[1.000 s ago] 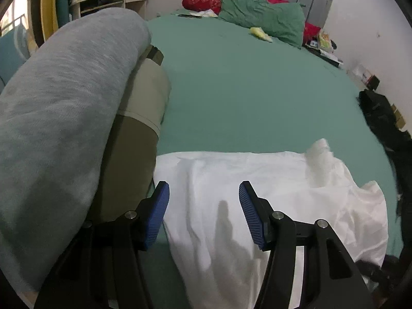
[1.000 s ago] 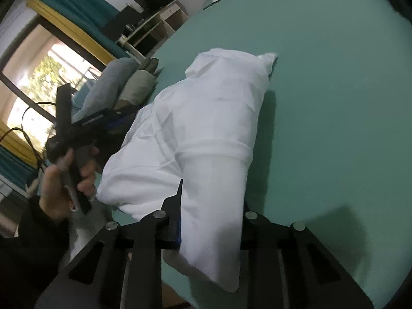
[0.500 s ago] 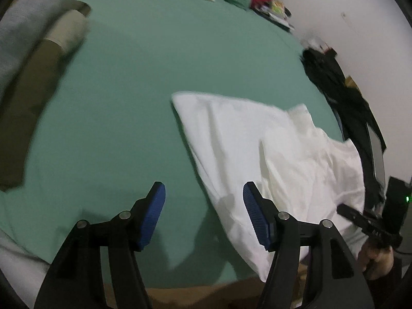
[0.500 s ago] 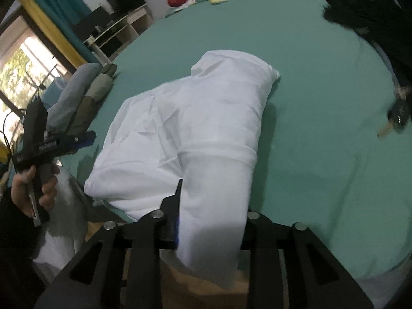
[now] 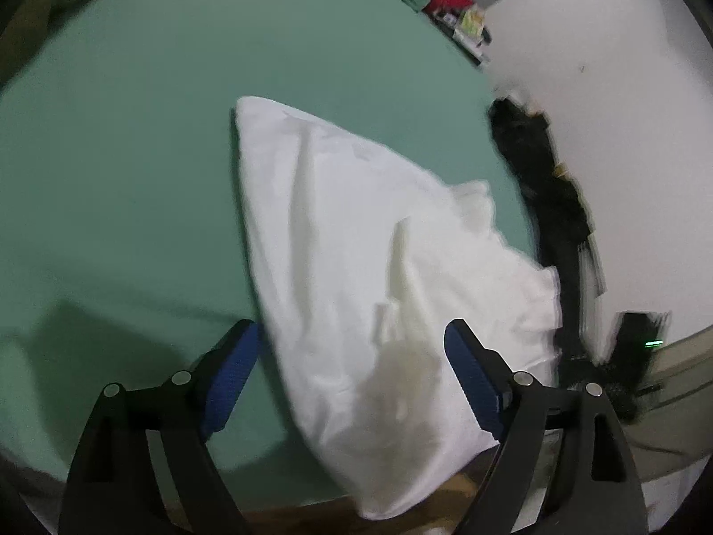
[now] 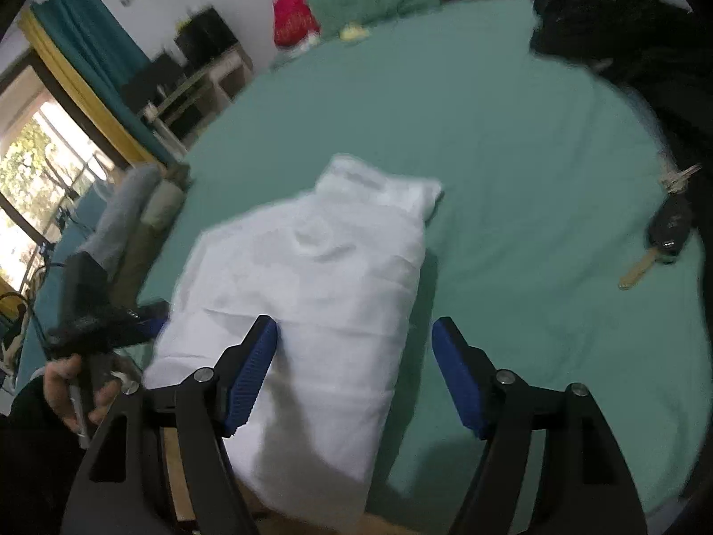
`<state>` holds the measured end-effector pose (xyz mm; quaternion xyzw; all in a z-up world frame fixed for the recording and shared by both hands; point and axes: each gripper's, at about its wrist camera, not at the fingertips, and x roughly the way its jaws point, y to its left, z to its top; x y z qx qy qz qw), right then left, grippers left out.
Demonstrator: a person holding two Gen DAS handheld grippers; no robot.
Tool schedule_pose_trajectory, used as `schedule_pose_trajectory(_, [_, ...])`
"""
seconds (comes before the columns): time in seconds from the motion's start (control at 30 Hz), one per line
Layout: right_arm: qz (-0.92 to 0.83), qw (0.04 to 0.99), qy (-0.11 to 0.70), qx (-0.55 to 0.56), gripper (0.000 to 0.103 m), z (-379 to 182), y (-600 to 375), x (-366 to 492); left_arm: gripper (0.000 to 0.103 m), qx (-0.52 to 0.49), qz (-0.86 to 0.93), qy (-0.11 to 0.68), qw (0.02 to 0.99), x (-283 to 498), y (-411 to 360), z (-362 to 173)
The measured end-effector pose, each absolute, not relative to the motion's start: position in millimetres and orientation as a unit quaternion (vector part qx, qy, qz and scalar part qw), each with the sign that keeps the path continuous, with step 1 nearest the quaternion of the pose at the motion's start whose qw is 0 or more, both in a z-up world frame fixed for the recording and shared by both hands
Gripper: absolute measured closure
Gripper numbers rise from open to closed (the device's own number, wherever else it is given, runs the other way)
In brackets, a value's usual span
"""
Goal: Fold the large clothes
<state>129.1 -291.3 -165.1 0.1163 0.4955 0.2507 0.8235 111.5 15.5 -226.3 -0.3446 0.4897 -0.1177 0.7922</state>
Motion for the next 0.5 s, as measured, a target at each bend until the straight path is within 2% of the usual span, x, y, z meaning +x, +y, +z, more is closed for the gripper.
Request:
schedule_pose_trajectory(0.1, [0.256, 0.809, 0.523, 0.083, 0.031, -185.5, -273.3, 141.2, 0.016, -0.370, -0.146, 0.495, 0.773, 123.3, 6.2, -231.4])
schedule_pose_trajectory(0.23, [0.259, 0.816, 0.515, 0.051, 0.031, -188.5, -246.1, 149.3, 0.016, -0.329, -0.175, 0.513, 0.773, 137.2, -24.0, -232.5])
schedule_pose_trajectory(0.3, [0.261, 0.815, 0.513, 0.063, 0.031, -191.2, -244.4, 152.4, 0.010, -0.316, -0.179, 0.519, 0.774, 142.6, -35.5, -232.8])
schedule_pose_trajectory(0.5, [0.265, 0.818, 0.501, 0.098, 0.031, -194.7, -254.1, 148.6, 0.008, -0.225, -0.181, 0.539, 0.792, 168.7, -81.4, -222.9])
